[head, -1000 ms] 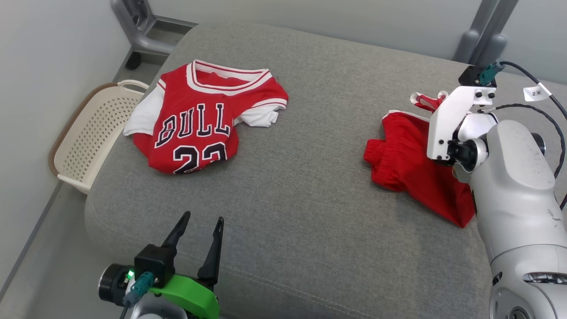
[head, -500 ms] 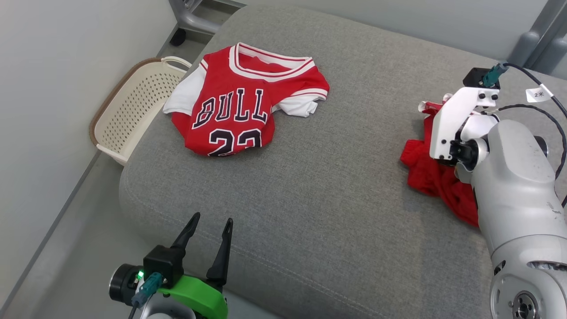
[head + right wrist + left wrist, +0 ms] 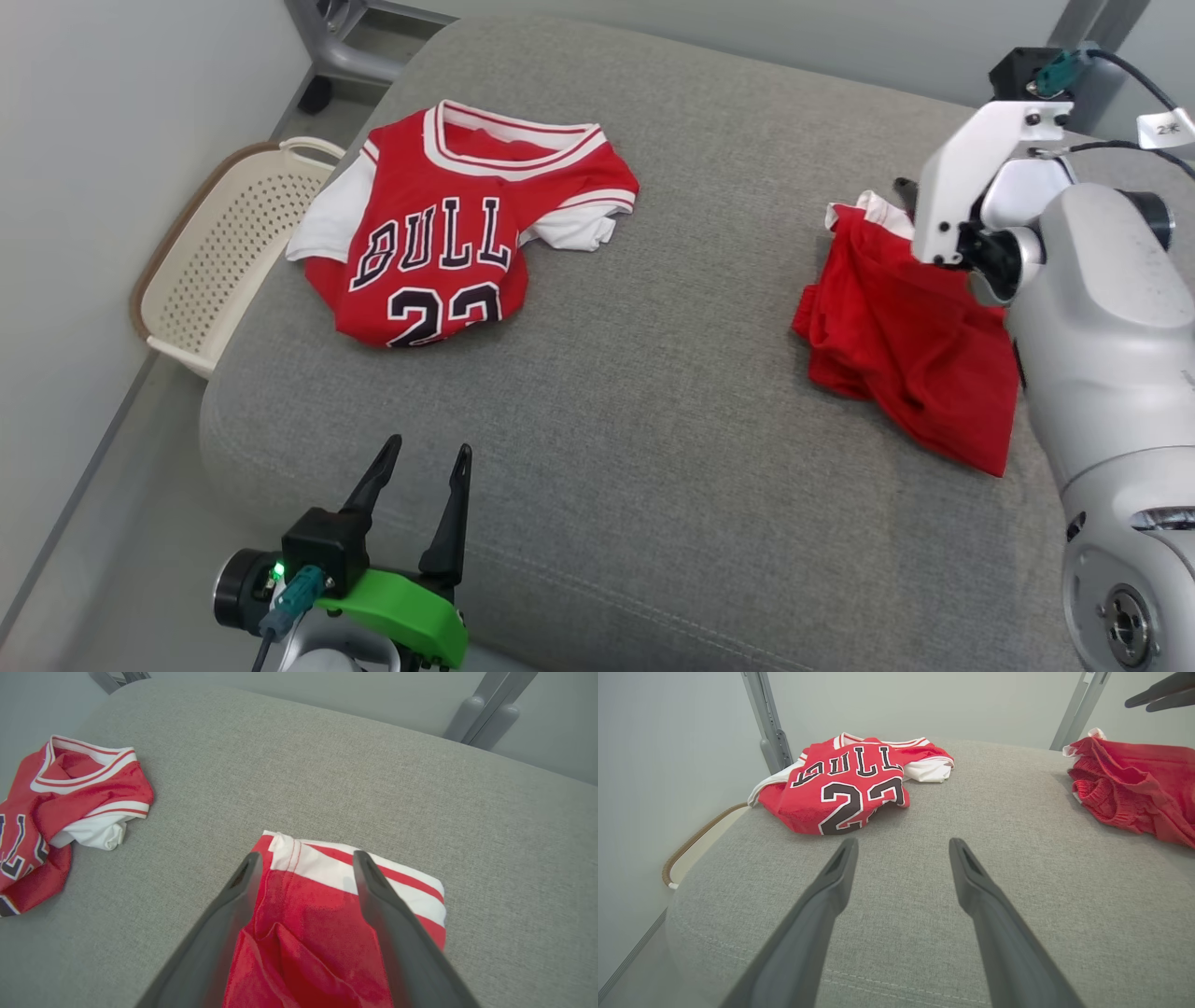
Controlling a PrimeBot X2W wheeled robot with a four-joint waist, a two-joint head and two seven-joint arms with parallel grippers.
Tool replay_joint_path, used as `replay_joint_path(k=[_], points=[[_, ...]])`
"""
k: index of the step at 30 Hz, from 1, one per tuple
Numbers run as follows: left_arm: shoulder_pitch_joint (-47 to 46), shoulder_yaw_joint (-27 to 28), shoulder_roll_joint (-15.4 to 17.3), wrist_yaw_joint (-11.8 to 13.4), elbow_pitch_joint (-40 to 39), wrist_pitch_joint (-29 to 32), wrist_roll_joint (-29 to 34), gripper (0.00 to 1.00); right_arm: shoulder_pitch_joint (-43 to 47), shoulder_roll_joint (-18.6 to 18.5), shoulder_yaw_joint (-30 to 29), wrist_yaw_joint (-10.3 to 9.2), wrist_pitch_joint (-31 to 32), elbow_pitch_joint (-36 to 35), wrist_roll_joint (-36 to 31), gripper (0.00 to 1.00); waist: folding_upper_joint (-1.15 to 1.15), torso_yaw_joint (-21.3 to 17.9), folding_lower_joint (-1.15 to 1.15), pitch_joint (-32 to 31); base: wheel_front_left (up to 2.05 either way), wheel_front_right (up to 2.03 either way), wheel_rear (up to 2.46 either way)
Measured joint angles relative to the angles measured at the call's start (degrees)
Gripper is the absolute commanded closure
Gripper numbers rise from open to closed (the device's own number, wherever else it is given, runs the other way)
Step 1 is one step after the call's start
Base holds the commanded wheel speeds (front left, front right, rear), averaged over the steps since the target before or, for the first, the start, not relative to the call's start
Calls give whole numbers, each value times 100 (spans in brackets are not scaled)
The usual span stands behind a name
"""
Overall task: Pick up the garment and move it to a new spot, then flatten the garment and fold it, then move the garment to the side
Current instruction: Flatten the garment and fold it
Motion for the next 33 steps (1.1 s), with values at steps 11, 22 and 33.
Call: replay_joint_path(k=[11, 22, 33], points=[[2, -13, 73, 21, -47, 9, -42, 0, 1055, -587, 320, -1, -303, -376, 354, 100, 0, -502, 0, -172, 0, 0, 0], [-5, -52, 140, 56, -170, 59, -38, 0, 1665, -324, 612, -1, -534, -576, 786, 100, 0, -453, 0, -136, 0, 0, 0], [-1, -133, 185, 69, -178, 105, -48, 0, 1735, -25, 1094, -1, -560, -509, 1007, 100, 0, -239, 0, -187, 0, 0, 0]])
